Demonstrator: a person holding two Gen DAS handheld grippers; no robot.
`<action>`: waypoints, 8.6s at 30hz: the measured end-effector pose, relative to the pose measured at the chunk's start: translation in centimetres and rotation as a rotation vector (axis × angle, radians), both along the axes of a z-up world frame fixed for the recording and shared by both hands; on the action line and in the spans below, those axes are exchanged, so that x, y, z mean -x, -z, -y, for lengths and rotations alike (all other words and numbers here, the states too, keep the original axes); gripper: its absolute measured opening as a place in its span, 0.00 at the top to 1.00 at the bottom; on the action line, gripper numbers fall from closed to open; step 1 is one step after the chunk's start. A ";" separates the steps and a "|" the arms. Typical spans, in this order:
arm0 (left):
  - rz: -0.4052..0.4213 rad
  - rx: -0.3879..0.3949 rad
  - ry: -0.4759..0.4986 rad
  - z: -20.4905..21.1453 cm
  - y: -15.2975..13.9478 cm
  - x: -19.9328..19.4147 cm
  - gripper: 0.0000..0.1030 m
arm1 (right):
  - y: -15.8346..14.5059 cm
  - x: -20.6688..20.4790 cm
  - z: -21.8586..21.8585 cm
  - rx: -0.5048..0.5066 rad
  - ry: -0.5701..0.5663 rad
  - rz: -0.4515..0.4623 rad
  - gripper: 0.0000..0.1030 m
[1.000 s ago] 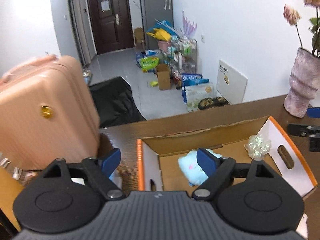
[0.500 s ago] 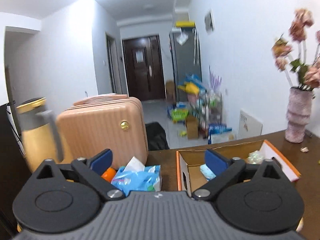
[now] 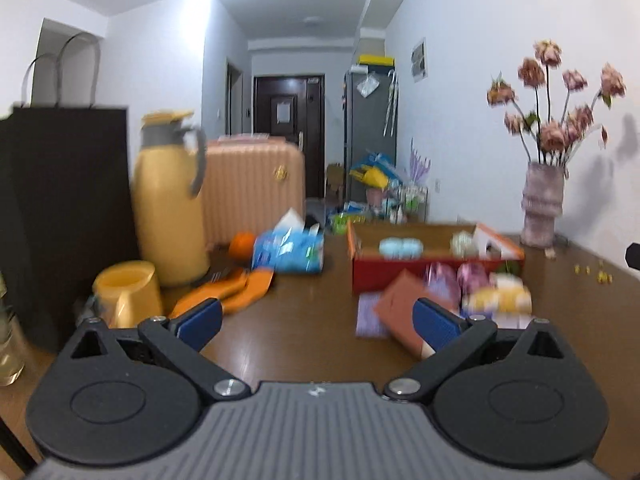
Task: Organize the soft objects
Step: 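Withdraw both tools from the box back over the table, then grasp the pink sponge with the left tool, lifting it off the pile, then carry the pink sponge with the left tool into the cardboard box, then open the left tool to release the sponge in the box, then withdraw both tools from the box back over the soft items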
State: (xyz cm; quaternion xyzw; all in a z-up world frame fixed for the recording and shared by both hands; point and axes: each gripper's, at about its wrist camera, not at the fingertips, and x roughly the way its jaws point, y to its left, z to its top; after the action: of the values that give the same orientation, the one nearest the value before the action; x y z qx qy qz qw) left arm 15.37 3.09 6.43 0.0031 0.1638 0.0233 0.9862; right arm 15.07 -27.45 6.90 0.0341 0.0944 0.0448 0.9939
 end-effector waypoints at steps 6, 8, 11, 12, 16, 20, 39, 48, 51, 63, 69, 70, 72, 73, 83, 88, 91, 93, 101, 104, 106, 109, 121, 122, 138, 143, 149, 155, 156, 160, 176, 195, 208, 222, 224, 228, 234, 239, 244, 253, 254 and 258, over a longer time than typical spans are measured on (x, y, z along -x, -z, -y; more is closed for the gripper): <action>-0.080 -0.041 0.039 -0.7 4.2 5.9 0.00 | 5.7 7.3 -2.2 -0.097 -0.029 -0.149 0.00; -0.100 -0.041 0.044 -1.0 5.3 6.9 0.00 | 7.1 9.0 -3.0 -0.084 -0.040 -0.177 0.00; -0.111 -0.046 0.041 -1.2 6.4 8.2 0.00 | 8.1 10.6 -3.8 -0.039 -0.048 -0.193 0.00; -0.110 -0.041 0.040 -1.3 6.6 8.6 0.00 | 8.2 11.0 -4.1 -0.032 -0.042 -0.192 0.00; -0.102 -0.043 0.051 -1.6 6.7 9.5 0.00 | 8.2 11.7 -4.0 -0.048 -0.036 -0.182 0.00; -0.106 -0.044 0.052 -1.5 6.5 9.2 0.00 | 8.1 11.1 -4.1 -0.045 -0.035 -0.181 0.00; -0.159 -0.028 0.197 -0.8 3.7 -5.4 0.00 | 5.9 -0.4 -4.8 -0.077 -0.158 -0.253 0.20; -0.288 0.121 0.236 -0.7 4.1 -17.9 0.12 | 4.3 -11.7 -7.7 -0.072 -0.259 -0.284 0.38; -0.335 0.183 0.275 -0.4 5.0 -21.0 0.27 | 4.8 -15.8 -8.1 -0.107 -0.274 -0.350 0.46; -0.396 0.309 0.395 -1.1 7.6 -27.9 0.47 | 8.6 -21.0 -8.6 -0.215 -0.248 -0.512 0.73; -0.399 0.353 0.421 -1.8 7.8 -29.8 0.45 | 9.3 -22.0 -7.5 -0.321 -0.245 -0.564 0.67; -0.391 0.354 0.420 -2.0 7.6 -30.0 0.45 | 9.3 -22.0 -7.4 -0.331 -0.248 -0.567 0.67; -0.376 0.350 0.426 -2.0 7.2 -30.6 0.45 | 9.5 -22.0 -7.3 -0.345 -0.253 -0.570 0.68; -0.374 0.352 0.439 -2.0 7.1 -30.9 0.46 | 9.6 -22.0 -7.2 -0.357 -0.257 -0.574 0.69; -0.389 0.400 0.620 -1.0 6.7 -29.1 0.89 | 8.9 -22.2 -7.1 -0.449 -0.265 -0.493 0.74; -0.385 0.396 0.583 -1.0 5.8 -27.7 0.90 | 8.6 -22.3 -7.8 -0.418 -0.273 -0.454 0.76; -0.363 0.349 0.524 -1.7 5.0 -26.2 0.89 | 8.0 -21.5 -8.0 -0.374 -0.284 -0.420 0.79; -0.352 0.310 0.473 -2.2 4.7 -25.2 0.87 | 7.5 -20.7 -7.9 -0.365 -0.310 -0.412 0.80; -0.250 0.299 0.384 -6.3 1.1 -18.2 0.59 | 4.2 -15.3 -7.3 -0.323 -0.555 -0.439 0.80; -0.298 0.330 0.332 -6.7 1.4 -14.5 0.52 | 4.6 -13.0 -5.9 -0.307 -0.627 -0.539 0.80; -0.359 0.336 0.320 -5.8 2.4 -12.4 0.51 | 5.6 -11.8 -4.3 -0.330 -0.656 -0.628 0.80; -0.407 0.379 0.380 -4.1 3.9 -9.5 0.40 | 7.0 -10.8 -1.7 -0.372 -0.657 -0.724 0.75; -0.529 0.419 0.462 0.7 7.0 -7.6 0.56 | 7.0 -6.1 -1.1 -0.286 -0.384 -0.543 0.57; -0.534 0.427 0.481 0.9 7.1 -7.4 0.56 | 7.7 -5.9 -1.4 -0.309 -0.377 -0.559 0.57; -0.538 0.407 0.477 1.6 8.4 -8.8 0.69 | 11.0 -7.1 -1.8 -0.408 -0.319 -0.596 0.77; -0.526 0.401 0.479 1.7 7.9 -8.2 0.73 | 10.4 -6.6 -1.8 -0.386 -0.329 -0.593 0.78; -0.475 0.413 0.510 2.0 5.8 -8.0 0.73 | 8.3 -5.8 -1.0 -0.390 -0.333 -0.541 0.78; -0.356 0.372 0.550 3.3 0.2 -12.3 0.73 | 3.1 -8.9 -0.4 -0.337 -0.329 -0.412 0.78; -0.334 0.368 0.555 3.6 -0.8 -13.7 0.73 | 1.8 -10.2 -0.3 -0.317 -0.324 -0.383 0.78; -0.295 0.356 0.535 4.2 -4.2 -20.4 0.74 | -2.0 -16.4 -0.6 -0.245 -0.318 -0.322 0.78; -0.539 0.297 0.267 3.1 1.7 -43.3 0.74 | 3.4 -43.3 -5.1 -0.278 -0.287 -0.651 0.78; -0.472 0.108 0.237 2.4 -1.5 -39.8 0.42 | 1.0 -41.1 -4.6 -0.108 -0.278 -0.603 0.55; -0.084 -0.057 0.047 2.7 -6.0 -27.3 0.00 | -6.6 -27.8 4.8 0.016 0.070 -0.182 0.00; -0.018 -0.001 0.089 2.5 -5.8 -16.9 0.00 | -5.2 -17.6 5.2 0.058 0.107 -0.107 0.00; -0.031 0.017 0.094 2.0 -4.8 -14.6 0.00 | -4.1 -14.9 5.1 0.070 0.104 -0.089 0.00; -0.039 0.025 0.111 1.4 -1.9 -8.4 0.00 | -1.4 -8.7 4.8 0.062 0.092 -0.079 0.00; -0.036 0.035 0.102 0.7 1.1 0.7 0.00 | 2.2 1.1 3.5 0.033 0.009 -0.097 0.00; -0.068 0.056 0.078 -0.7 3.4 7.1 0.00 | 4.6 8.5 2.1 0.002 -0.044 -0.135 0.00; -0.103 0.047 0.069 -1.4 4.4 10.4 0.00 | 6.3 13.5 0.5 0.008 -0.093 -0.163 0.00; -0.090 0.054 0.117 -0.5 4.1 9.9 0.00 | 6.8 13.1 0.0 0.015 -0.065 -0.174 0.00; -0.100 0.049 0.118 -0.4 4.2 9.6 0.00 | 6.9 12.9 0.1 0.012 -0.063 -0.172 0.00; -0.144 0.044 0.139 0.1 5.1 7.7 0.00 | 7.1 11.3 0.6 -0.015 -0.041 -0.184 0.01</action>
State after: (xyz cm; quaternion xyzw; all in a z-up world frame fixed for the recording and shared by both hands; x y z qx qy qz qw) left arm 7.70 2.95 1.33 -0.0057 0.2342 -0.0491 0.9709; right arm 3.80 -28.05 -0.20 0.0438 0.1856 0.0624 0.9797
